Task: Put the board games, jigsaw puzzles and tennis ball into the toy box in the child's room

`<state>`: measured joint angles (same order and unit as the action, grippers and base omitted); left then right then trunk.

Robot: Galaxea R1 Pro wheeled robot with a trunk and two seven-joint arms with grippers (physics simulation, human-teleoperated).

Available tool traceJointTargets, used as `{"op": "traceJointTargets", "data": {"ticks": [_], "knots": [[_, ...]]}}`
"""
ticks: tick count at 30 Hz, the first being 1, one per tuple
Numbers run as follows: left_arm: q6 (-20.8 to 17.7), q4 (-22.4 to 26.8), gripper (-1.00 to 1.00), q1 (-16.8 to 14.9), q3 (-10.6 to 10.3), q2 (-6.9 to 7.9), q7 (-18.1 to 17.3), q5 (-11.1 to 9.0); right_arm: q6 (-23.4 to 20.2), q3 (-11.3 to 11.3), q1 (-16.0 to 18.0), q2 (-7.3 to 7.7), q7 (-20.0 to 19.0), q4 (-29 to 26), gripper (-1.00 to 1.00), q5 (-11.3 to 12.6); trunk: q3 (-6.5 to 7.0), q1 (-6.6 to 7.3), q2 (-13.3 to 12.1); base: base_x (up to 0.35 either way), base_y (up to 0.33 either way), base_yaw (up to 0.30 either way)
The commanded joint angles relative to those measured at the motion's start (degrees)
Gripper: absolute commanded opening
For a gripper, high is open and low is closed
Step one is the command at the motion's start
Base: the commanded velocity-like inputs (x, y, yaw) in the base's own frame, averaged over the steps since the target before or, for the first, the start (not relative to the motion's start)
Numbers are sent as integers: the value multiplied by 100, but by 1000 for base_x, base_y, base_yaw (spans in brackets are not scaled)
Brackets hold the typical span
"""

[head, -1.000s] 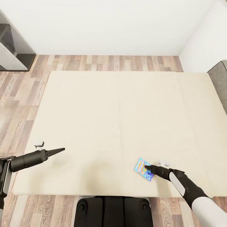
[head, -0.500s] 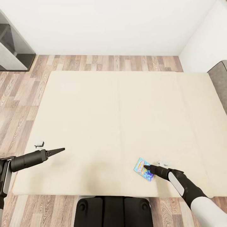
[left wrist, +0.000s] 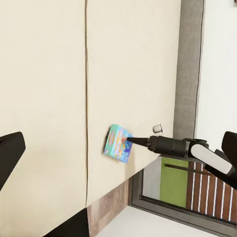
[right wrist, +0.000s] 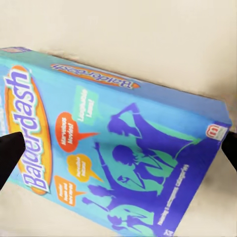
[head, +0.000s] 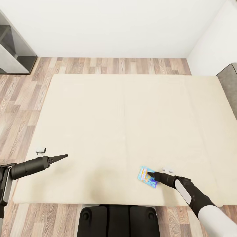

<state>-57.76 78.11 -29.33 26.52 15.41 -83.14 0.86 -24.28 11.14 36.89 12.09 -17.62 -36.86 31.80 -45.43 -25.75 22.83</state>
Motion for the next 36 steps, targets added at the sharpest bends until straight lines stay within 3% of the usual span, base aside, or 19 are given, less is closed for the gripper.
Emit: {"op": "traceJointTargets", "data": {"ticks": [1, 10, 18, 36], "knots": [[-60, 2, 100, -2, 3, -1, -27, 10, -22, 20, 2, -3, -29, -6, 100, 28, -6, -3, 9, 0, 0, 0], [-60, 2, 100, -2, 3, 5, -27, 10, -54, 36, 2, -21, -83, -6, 100, 33, -6, -3, 9, 0, 0, 0], [-60, 2, 100, -2, 3, 6, -27, 10, -59, 253, 5, -29, -84, -6, 100, 45, -6, -3, 9, 0, 0, 0], [-60, 2, 100, -2, 3, 6, -27, 10, -67, 284, 11, -144, -108, -6, 100, 51, -6, -3, 9, 0, 0, 0]]}}
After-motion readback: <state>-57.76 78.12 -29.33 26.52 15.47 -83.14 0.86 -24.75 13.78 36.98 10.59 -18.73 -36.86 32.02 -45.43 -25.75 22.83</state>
